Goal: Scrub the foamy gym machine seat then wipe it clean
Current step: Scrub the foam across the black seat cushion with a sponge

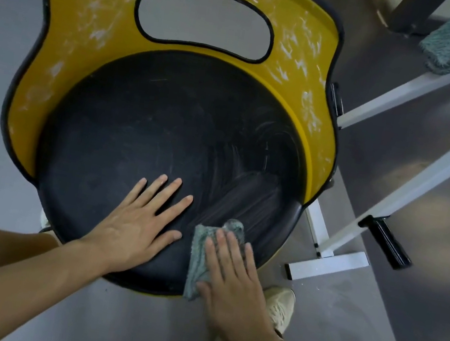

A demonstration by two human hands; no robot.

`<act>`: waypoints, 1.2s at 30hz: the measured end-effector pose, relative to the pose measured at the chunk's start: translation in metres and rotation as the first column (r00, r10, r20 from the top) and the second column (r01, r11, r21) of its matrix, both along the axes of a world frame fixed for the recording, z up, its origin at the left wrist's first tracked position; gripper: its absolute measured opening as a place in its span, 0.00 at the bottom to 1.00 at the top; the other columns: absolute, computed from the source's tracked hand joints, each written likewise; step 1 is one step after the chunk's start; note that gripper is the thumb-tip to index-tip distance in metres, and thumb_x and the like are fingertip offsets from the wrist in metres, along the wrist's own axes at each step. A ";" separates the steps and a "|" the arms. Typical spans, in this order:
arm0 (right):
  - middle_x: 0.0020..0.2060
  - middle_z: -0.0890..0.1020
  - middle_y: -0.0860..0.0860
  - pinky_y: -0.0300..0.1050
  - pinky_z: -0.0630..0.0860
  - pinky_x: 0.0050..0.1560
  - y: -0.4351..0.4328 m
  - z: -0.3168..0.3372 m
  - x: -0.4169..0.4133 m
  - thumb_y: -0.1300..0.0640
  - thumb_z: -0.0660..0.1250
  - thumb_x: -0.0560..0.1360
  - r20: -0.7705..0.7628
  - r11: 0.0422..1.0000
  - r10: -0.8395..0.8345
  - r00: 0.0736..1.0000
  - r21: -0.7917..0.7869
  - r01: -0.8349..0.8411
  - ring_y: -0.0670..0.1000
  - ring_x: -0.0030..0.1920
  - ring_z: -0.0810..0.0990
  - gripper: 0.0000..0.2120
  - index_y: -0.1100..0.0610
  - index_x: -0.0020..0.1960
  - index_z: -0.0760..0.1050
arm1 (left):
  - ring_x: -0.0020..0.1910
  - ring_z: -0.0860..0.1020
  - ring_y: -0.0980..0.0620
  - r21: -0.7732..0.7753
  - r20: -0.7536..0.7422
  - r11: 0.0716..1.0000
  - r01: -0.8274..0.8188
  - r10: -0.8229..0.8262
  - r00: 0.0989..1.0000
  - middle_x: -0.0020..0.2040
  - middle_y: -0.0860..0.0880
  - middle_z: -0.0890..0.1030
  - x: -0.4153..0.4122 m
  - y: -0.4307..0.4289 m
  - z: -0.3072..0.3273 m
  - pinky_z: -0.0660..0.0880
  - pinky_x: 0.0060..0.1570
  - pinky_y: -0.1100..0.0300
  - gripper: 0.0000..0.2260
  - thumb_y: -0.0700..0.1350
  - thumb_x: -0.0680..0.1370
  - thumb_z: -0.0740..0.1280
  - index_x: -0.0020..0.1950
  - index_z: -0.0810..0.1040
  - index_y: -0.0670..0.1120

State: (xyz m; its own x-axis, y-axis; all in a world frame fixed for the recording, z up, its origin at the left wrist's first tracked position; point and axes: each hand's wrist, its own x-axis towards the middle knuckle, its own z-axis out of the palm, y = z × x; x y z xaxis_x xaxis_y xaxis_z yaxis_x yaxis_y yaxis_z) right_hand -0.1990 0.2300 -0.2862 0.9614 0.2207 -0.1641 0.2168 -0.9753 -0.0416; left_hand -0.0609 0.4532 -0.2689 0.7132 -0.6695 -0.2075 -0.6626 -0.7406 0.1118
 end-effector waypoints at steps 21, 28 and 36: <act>0.82 0.55 0.58 0.59 0.55 0.76 0.005 -0.001 -0.005 0.42 0.57 0.81 -0.004 0.999 0.049 0.999 0.008 -0.049 0.58 0.81 0.54 0.36 0.59 0.82 0.52 | 0.82 0.43 0.46 0.013 -0.027 0.999 0.050 -0.050 0.998 0.83 0.46 0.47 -0.003 -0.002 0.002 0.46 0.78 0.44 0.33 0.69 0.82 0.44 0.83 0.47 0.54; 0.82 0.46 0.53 0.55 0.46 0.79 -0.009 0.009 0.026 0.44 0.42 0.85 -0.035 0.965 -0.254 0.967 0.050 0.256 0.53 0.82 0.42 0.31 0.56 0.83 0.42 | 0.80 0.34 0.48 -0.030 -0.055 0.999 -0.018 0.016 0.998 0.82 0.48 0.37 0.006 -0.009 0.008 0.39 0.79 0.47 0.37 0.72 0.79 0.41 0.82 0.39 0.55; 0.82 0.38 0.56 0.52 0.32 0.78 -0.082 0.009 0.162 0.39 0.29 0.78 -0.069 0.830 -0.551 0.831 0.058 0.555 0.55 0.81 0.34 0.34 0.56 0.78 0.30 | 0.82 0.47 0.45 -0.006 -0.077 0.994 -0.105 0.105 0.992 0.83 0.45 0.51 0.017 -0.012 0.005 0.46 0.75 0.47 0.38 0.73 0.79 0.47 0.83 0.52 0.52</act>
